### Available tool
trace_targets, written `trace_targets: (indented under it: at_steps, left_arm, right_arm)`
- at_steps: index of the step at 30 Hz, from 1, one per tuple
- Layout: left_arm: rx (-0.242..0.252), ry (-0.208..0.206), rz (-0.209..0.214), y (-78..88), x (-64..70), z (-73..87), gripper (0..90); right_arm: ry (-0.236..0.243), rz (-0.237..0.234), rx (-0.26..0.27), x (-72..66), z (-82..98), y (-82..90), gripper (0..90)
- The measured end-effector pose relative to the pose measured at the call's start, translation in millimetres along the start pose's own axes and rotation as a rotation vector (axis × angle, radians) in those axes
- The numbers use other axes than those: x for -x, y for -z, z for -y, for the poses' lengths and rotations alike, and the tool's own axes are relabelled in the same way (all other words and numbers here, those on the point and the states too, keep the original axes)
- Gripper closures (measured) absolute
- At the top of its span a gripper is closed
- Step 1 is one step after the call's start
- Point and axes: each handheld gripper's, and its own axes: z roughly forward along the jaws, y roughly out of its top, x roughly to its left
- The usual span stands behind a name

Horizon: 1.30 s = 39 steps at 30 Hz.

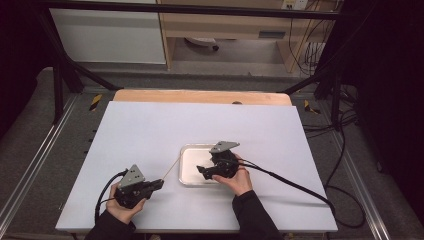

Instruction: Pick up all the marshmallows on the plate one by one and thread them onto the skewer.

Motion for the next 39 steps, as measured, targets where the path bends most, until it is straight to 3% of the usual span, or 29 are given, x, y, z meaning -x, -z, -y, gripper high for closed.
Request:
trace_targets:
  at_steps: [9,24,35,39]
  left_arm:
    - [-0.001,0.006,0.003,-1.3,-0.2,0.5,88.7]
    - [-0.003,0.006,0.001,-1.7,0.3,0.6,88.7]
    - [0.002,0.002,0.002,-1.2,1.0,0.5,88.7]
    - [0.005,0.001,0.003,-1.2,1.9,0.5,88.7]
  right_arm:
    - [0.025,-0.015,-0.026,-1.4,7.2,-10.5,46.3]
    - [0.072,-0.031,-0.023,-3.6,11.6,-13.7,65.8]
    - [0.070,-0.027,-0.014,-4.0,11.9,-12.5,70.0]
    - [0.064,-0.037,0.014,-3.7,6.7,-3.8,71.0]
